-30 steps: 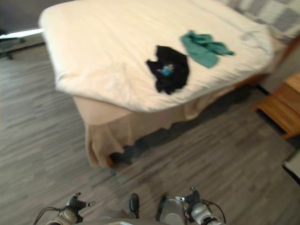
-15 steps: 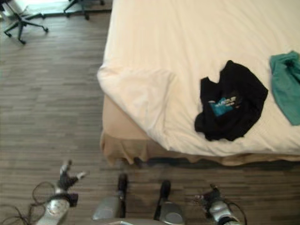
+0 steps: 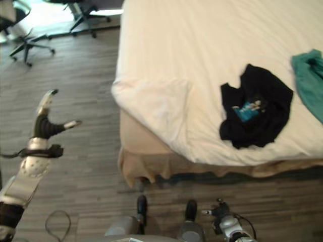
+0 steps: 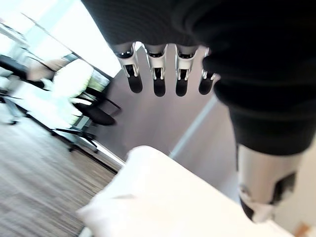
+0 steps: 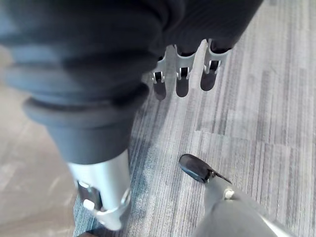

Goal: Tidy up the quilt and then pick up the clothes from the bed and put them into the laundry hamper.

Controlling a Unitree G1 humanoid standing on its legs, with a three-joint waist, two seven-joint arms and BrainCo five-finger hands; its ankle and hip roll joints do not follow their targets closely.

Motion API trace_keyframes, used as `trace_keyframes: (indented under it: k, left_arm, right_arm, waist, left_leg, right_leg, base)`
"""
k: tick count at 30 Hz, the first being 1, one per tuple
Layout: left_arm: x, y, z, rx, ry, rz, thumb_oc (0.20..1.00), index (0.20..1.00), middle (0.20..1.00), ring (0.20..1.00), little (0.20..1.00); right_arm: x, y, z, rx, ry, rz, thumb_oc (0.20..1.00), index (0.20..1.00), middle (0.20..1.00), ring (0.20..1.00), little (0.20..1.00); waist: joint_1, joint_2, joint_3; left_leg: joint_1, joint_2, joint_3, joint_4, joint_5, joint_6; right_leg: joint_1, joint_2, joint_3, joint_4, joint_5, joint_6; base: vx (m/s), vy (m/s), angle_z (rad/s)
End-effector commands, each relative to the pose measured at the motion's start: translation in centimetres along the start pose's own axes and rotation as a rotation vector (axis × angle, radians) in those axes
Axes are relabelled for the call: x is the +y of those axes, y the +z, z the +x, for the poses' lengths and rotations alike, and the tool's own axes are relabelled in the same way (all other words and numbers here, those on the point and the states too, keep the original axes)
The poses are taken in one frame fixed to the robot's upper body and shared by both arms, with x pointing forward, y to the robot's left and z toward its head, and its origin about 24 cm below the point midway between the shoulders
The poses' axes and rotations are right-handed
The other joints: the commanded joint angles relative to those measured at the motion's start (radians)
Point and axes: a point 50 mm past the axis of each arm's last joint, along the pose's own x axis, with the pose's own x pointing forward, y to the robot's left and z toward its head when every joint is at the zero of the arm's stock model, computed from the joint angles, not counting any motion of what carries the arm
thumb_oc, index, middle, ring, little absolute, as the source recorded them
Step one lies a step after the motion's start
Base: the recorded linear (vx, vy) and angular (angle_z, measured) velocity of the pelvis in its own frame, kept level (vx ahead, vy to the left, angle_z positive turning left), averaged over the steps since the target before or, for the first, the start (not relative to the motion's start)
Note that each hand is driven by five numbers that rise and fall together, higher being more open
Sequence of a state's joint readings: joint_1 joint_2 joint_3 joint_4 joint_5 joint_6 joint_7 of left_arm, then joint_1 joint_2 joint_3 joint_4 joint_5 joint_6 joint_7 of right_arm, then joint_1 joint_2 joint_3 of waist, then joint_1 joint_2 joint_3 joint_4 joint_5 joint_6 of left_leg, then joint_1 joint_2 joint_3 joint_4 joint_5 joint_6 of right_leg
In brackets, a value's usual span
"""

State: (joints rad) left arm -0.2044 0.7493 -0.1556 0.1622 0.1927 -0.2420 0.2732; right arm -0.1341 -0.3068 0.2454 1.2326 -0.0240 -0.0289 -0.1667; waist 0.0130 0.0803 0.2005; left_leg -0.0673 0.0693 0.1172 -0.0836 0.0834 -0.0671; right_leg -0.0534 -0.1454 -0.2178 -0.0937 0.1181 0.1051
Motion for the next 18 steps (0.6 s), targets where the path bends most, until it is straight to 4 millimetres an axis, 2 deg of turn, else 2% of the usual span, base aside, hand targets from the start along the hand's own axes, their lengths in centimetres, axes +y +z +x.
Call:
trace_keyframes:
  k: [1, 6, 10, 12, 14, 15, 16, 17, 18]
  left_arm:
    - [0.9, 3.4, 4.4, -0.179, 0.038, 0.168, 1.000, 1.000, 1.000, 1.000, 1.000]
    - [0.5, 7.3, 9.6, -0.280, 0.063, 0.273, 1.000, 1.000, 1.000, 1.000, 1.000]
    - [-0.2, 8.9, 12.8, -0.258, 0.046, 0.384, 1.000, 1.000, 1.000, 1.000, 1.000]
    - [-0.6, 9.0, 13.6, -0.236, 0.028, 0.440, 1.000, 1.000, 1.000, 1.000, 1.000]
    - [-1.5, 8.6, 14.1, -0.218, -0.047, 0.572, 1.000, 1.000, 1.000, 1.000, 1.000]
    - [-1.5, 8.6, 14.1, -0.218, -0.047, 0.572, 1.000, 1.000, 1.000, 1.000, 1.000]
    - [-2.5, 6.9, 14.0, -0.150, -0.135, 0.687, 0.426, 0.426, 0.426, 0.426, 0.426]
    - [-3.1, 5.9, 13.7, -0.111, -0.180, 0.714, 0.200, 0.200, 0.200, 0.200, 0.200]
    - [-3.6, 5.2, 13.3, -0.078, -0.213, 0.728, 0.200, 0.200, 0.200, 0.200, 0.200]
  right_arm:
    - [-1.8, 1.6, 0.5, -0.029, -0.071, -0.036, 1.000, 1.000, 1.000, 1.000, 1.000]
    - [-2.6, 4.0, 0.7, -0.086, -0.121, -0.049, 1.000, 1.000, 1.000, 1.000, 1.000]
    - [-2.4, 4.5, 0.7, -0.103, -0.135, -0.058, 1.000, 1.000, 1.000, 1.000, 1.000]
    - [-2.3, 4.7, 0.8, -0.107, -0.136, -0.056, 1.000, 1.000, 1.000, 1.000, 1.000]
    - [-2.4, 5.1, 0.8, -0.118, -0.144, -0.050, 1.000, 1.000, 1.000, 1.000, 1.000]
    - [-2.4, 5.1, 0.8, -0.118, -0.144, -0.050, 1.000, 1.000, 1.000, 1.000, 1.000]
    - [-2.6, 5.3, 0.8, -0.121, -0.146, -0.046, 1.000, 1.000, 1.000, 1.000, 1.000]
    - [-2.6, 5.2, 0.8, -0.118, -0.144, -0.043, 1.000, 1.000, 1.000, 1.000, 1.000]
    - [-2.6, 5.0, 0.8, -0.112, -0.142, -0.043, 1.000, 1.000, 1.000, 1.000, 1.000]
  waist:
    - [-0.057, -0.012, 0.035]
    - [-0.098, -0.007, 0.099]
    - [-0.132, -0.021, 0.154]
    - [-0.141, -0.025, 0.169]
    - [-0.146, -0.026, 0.182]
    - [-0.146, -0.026, 0.182]
    - [-0.151, -0.025, 0.187]
    - [-0.149, -0.025, 0.184]
    - [-0.149, -0.025, 0.180]
  left_leg:
    - [0.063, 0.035, -0.008, -0.004, -0.144, -0.059]
    - [-0.013, 0.033, 0.024, 0.024, -0.132, -0.051]
    - [-0.082, 0.040, 0.033, 0.061, -0.122, -0.051]
    - [-0.102, 0.042, 0.033, 0.075, -0.120, -0.051]
    - [-0.112, 0.043, 0.038, 0.082, -0.121, -0.052]
    - [-0.112, 0.043, 0.038, 0.082, -0.121, -0.052]
    - [-0.109, 0.044, 0.042, 0.086, -0.123, -0.052]
    - [-0.105, 0.044, 0.043, 0.085, -0.124, -0.052]
    - [-0.099, 0.043, 0.043, 0.084, -0.127, -0.052]
  right_leg:
    - [-0.025, -0.058, -0.034, 0.006, -0.123, 0.077]
    - [-0.137, -0.063, 0.014, 0.035, -0.095, 0.082]
    - [-0.205, -0.075, 0.027, 0.058, -0.085, 0.080]
    - [-0.223, -0.081, 0.029, 0.066, -0.083, 0.080]
    - [-0.234, -0.084, 0.032, 0.072, -0.079, 0.082]
    - [-0.235, -0.084, 0.032, 0.072, -0.079, 0.082]
    - [-0.231, -0.085, 0.031, 0.071, -0.079, 0.082]
    - [-0.227, -0.087, 0.031, 0.069, -0.079, 0.082]
    - [-0.219, -0.087, 0.031, 0.067, -0.079, 0.082]
  base:
    - [-0.07, 0.069, -0.35]
    - [-0.12, 0.042, -0.48]
    - [-0.09, -0.016, -0.28]
    - [-0.05, -0.018, -0.08]
    - [-0.03, 0.010, -0.05]
    - [-0.02, 0.018, -0.05]
    - [-0.01, 0.016, -0.03]
    - [0.00, 0.000, 0.00]
    - [0.00, 0.000, 0.00]
